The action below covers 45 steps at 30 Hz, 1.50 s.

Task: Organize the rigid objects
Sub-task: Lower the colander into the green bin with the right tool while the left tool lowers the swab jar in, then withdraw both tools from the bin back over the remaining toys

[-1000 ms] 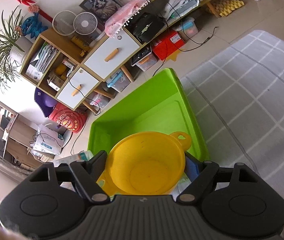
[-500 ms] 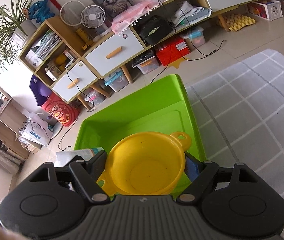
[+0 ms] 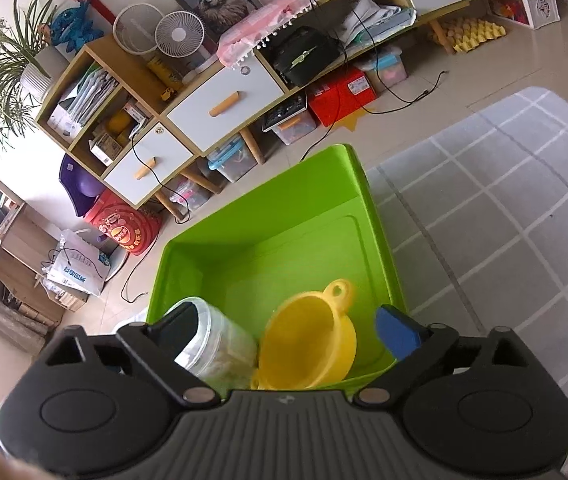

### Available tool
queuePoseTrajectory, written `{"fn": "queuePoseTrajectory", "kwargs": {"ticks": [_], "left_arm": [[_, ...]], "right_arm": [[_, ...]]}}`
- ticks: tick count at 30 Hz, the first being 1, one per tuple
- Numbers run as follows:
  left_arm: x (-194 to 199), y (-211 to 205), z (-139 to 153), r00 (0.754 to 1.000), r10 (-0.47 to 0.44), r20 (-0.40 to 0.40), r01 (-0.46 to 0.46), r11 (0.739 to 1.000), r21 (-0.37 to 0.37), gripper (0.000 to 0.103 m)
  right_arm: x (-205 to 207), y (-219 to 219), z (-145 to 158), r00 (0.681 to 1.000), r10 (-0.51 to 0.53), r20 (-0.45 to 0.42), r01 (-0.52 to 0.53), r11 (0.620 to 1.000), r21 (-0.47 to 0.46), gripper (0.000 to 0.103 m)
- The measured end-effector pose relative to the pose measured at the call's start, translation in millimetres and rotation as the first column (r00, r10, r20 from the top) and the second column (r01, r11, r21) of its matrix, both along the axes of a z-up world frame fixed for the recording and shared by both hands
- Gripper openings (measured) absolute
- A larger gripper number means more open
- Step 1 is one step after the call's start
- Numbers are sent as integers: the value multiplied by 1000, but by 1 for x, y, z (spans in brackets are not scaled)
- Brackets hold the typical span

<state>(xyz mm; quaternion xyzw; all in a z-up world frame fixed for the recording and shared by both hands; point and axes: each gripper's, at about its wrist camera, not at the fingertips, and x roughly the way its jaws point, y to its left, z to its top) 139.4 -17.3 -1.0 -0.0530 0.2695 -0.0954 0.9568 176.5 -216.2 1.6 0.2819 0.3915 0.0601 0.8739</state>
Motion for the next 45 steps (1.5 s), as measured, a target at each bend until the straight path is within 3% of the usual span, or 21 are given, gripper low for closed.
{"fn": "queuePoseTrajectory", "kwargs": {"ticks": [10,30,45], "left_arm": [[-12,3,3,999,-7,-33,7,1000,2,101],[-54,23,12,997,-12,-80,16,999,51,101],[-77,33,3,989,-38,-141,46,997,57,101]], "right_arm": [[-17,-6,11,1000,-15,14,15,1000,6,75],[-64,2,36,999,39,21,-37,993,-109,75],[-90,15,28,991,128,46,-115,968,-223,75]]}}
